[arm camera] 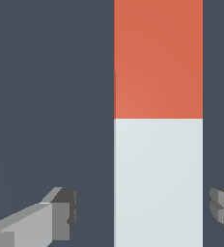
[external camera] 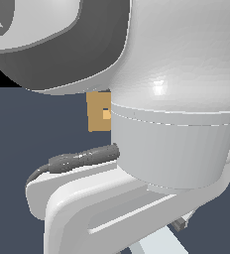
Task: Insert the peg into the horizontal hole in a box.
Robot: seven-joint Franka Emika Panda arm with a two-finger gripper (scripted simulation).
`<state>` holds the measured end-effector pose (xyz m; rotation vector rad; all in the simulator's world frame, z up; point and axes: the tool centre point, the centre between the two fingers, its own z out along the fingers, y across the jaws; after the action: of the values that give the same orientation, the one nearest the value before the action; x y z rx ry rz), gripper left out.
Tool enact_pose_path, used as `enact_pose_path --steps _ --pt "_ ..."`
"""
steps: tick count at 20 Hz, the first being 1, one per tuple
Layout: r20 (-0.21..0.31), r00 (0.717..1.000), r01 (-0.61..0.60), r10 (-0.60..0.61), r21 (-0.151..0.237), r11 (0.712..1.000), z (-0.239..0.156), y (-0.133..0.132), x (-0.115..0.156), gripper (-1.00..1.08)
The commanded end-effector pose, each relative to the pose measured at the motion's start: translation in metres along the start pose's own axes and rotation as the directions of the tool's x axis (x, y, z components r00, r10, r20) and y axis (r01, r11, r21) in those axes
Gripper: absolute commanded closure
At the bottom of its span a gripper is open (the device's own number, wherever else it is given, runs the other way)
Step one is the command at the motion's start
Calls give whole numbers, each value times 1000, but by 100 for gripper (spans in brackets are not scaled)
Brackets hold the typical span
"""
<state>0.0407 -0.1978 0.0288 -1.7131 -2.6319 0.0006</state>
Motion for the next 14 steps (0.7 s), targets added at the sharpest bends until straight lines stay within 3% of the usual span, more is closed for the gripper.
enact_pose_path --steps 1,5,6,14 --pt "1 1000 0 0 -1 1000 8 0 0 -92" --pt "1 1000 0 0 -1 1000 9 1 -1 -92" --pt "1 1000 0 0 -1 1000 9 1 -1 108" --pt "1 1000 0 0 -1 1000 9 1 -1 108"
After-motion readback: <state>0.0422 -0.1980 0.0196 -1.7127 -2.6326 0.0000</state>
